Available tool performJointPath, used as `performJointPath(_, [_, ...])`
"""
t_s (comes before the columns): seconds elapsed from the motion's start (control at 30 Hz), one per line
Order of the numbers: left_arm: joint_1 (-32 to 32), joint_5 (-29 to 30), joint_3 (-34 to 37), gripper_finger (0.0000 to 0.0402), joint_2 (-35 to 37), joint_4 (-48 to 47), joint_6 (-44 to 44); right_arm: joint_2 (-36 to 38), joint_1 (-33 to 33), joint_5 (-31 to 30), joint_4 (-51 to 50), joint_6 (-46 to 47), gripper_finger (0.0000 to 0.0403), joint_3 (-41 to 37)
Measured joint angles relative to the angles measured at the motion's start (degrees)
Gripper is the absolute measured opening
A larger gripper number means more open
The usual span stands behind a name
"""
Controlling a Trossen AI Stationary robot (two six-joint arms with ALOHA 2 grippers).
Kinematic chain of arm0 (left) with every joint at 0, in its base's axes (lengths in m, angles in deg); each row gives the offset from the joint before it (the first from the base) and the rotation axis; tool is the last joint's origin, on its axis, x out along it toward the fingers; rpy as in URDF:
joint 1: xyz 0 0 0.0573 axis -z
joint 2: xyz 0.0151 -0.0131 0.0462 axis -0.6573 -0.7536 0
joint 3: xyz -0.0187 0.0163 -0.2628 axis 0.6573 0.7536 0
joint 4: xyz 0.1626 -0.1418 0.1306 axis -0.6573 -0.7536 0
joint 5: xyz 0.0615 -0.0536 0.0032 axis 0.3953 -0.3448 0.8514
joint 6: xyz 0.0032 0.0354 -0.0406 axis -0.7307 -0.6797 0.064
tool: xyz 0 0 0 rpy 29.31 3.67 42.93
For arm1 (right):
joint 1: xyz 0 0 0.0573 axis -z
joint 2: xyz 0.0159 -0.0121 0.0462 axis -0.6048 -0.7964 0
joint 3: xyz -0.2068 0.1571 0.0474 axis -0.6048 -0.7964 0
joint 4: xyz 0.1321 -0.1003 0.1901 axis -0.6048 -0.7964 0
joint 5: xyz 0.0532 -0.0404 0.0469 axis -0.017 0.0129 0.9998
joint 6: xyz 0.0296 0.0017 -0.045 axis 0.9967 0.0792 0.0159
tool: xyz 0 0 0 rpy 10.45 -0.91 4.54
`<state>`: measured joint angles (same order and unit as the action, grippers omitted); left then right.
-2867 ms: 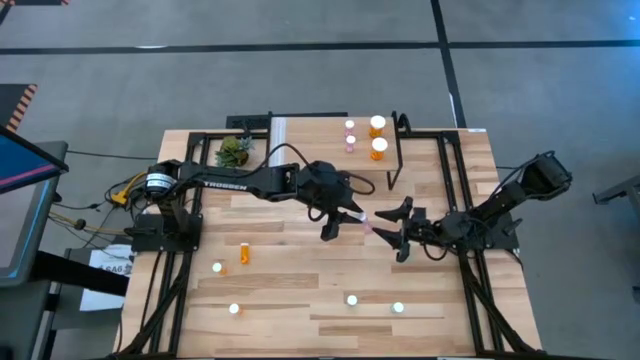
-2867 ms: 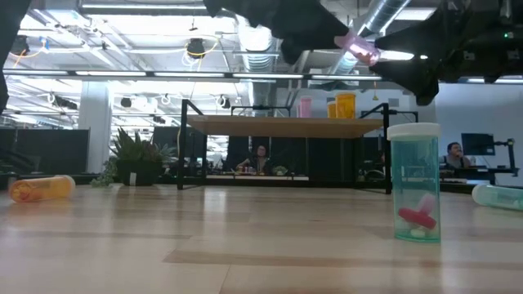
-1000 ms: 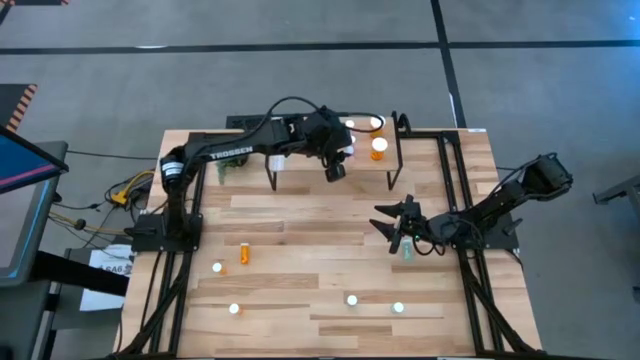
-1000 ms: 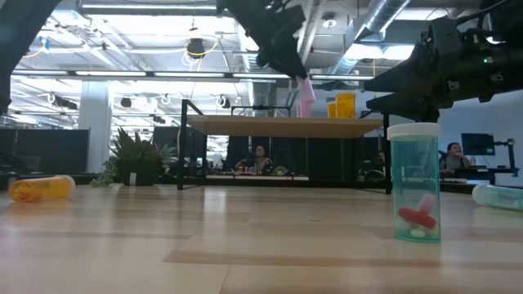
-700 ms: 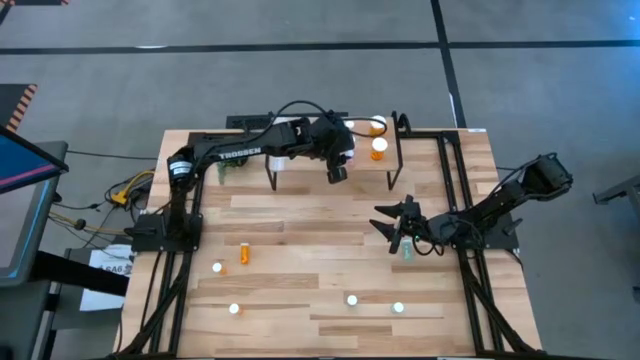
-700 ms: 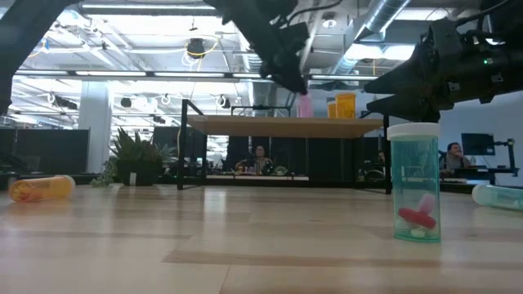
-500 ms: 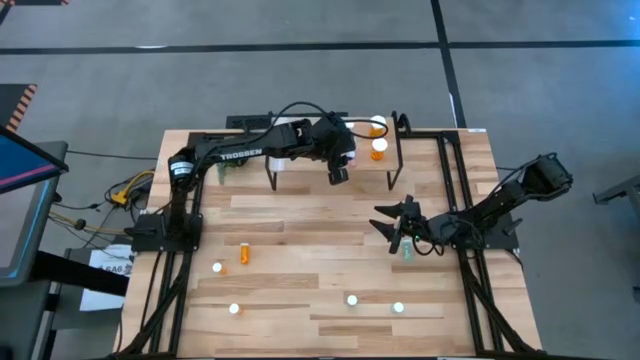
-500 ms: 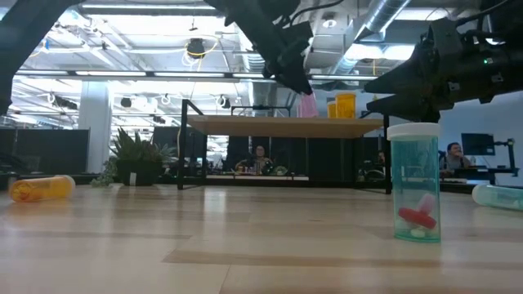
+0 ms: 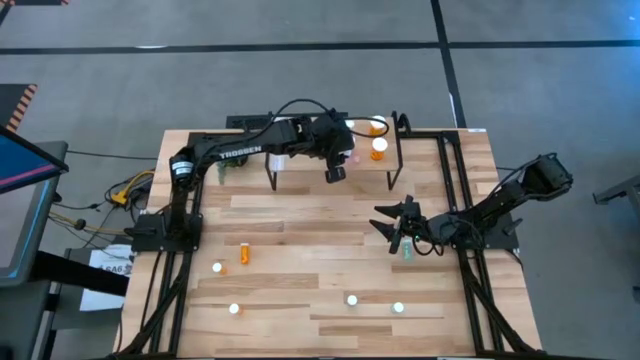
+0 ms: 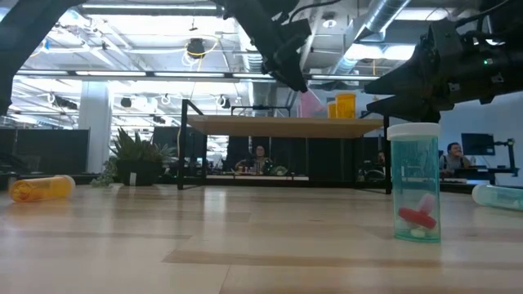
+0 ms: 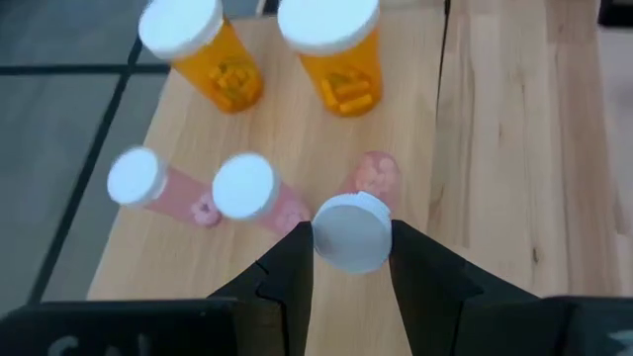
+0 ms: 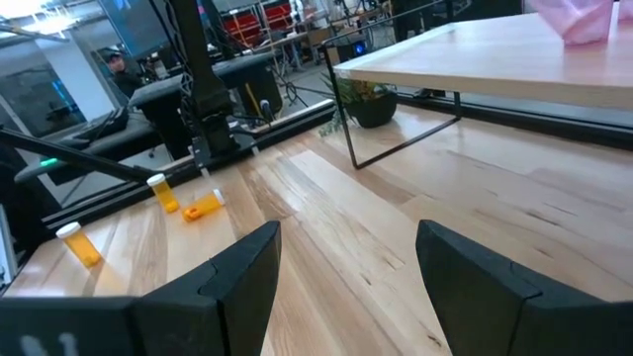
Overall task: Pick and place medicine bottles onto shelf by color
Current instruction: Put the pink pill bottle on the shelf aligned with the other pink pill bottles
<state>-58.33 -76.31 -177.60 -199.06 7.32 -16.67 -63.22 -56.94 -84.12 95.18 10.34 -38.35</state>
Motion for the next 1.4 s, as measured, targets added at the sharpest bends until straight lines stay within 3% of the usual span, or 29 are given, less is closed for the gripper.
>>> performJointPath(0.17, [0.2,-1.5,-2.8,0.0105,0.0,-3.7,0.0,0.0,0.0,0.0,0.5,0.0,0.0260,0.0])
performJointPath(0.37, [2.2,-10.5,-4.1,0.0105,0.0,-10.2,-0.5,0.0,-1.0,-0.4,8.4,-5.5,0.0260,0.0])
performJointPath(0.47, [3.4,-15.6,-2.1,0.0105,0.1,-9.2,-0.6,0.0,-2.7,-1.1,13.6,-10.2,0.0260,-0.4])
performJointPath(0.57, [4.8,-16.9,0.7,0.0105,0.1,-8.4,0.8,0.0,-3.8,-1.4,17.8,-11.4,0.0260,-2.5])
performJointPath(0.87, [8.7,-18.9,8.3,0.0105,2.9,2.3,3.0,0.1,-5.0,-4.3,24.2,-9.7,0.0260,-6.6])
performJointPath(1.17, [11.1,-19.9,22.3,0.0105,10.7,21.5,6.8,0.1,-4.9,-4.2,24.2,-9.6,0.0260,-6.6])
performJointPath(1.4, [13.6,-19.9,24.8,0.0105,11.0,26.3,7.1,0.1,-4.8,-4.0,22.8,-11.0,0.0260,-3.7])
